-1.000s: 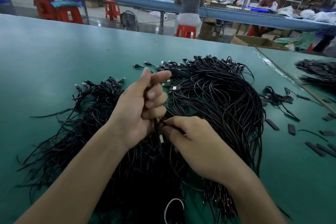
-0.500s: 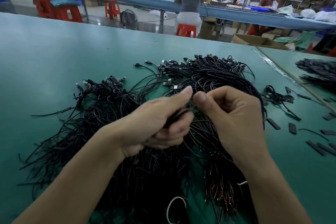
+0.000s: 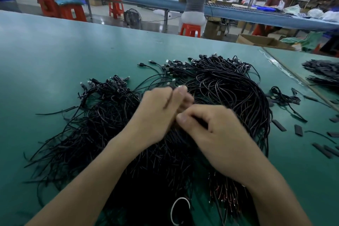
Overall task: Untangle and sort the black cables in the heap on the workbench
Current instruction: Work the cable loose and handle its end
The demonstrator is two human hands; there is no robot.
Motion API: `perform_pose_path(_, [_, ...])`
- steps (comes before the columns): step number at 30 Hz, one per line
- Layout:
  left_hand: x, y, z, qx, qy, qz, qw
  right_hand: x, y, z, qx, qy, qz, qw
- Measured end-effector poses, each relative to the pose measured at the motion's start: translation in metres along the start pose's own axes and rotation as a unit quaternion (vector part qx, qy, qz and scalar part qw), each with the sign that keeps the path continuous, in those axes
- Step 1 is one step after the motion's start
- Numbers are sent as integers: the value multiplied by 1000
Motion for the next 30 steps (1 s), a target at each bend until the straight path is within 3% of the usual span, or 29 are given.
perform_pose_path(5, [8, 7, 6, -166, 82, -159, 970, 10, -4, -18, 126, -110, -19, 986])
perform_pose_path(8, [18, 6, -1, -236, 317, -203, 896, 13, -6, -13, 154, -184, 4, 971])
perform_pose_path(10, [22, 2, -8, -236, 456, -195, 835, 15, -8, -4, 127, -191, 49, 972])
perform_pose_path(13, [23, -4, -9, -152, 568, -167, 791, 12, -9, 10, 30, -128, 63, 989])
perform_pose_path(16, [16, -8, -5, -30, 570, -135, 810, 6, -8, 17, -40, -51, 39, 997])
perform_pose_path(18, [9, -9, -2, 2, 510, -86, 856, 7, -6, 17, -75, 6, 42, 996])
perform_pose_path(20, [1, -8, 0, 53, 342, -30, 938, 8, -3, 14, -106, 49, 43, 992])
perform_pose_path(22, [-4, -6, 3, 82, 161, 11, 983, 5, 0, 8, -110, 65, 27, 991])
perform_pose_path(25, [-2, -1, 7, -16, 21, -28, 999, 1, 0, -1, -65, 52, -1, 996])
perform_pose_path(30, [9, 5, 10, -137, 28, -149, 979, 5, -2, -15, 6, -74, -40, 996])
Point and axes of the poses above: each hand's wrist, its own y-axis away from the middle knuckle, its own z-axis out of the palm, x = y × z, the point moved 1 cm from there along -y, towards the middle knuckle, and after that the axes turned 8 degrees about y, right-handed, at the moved point
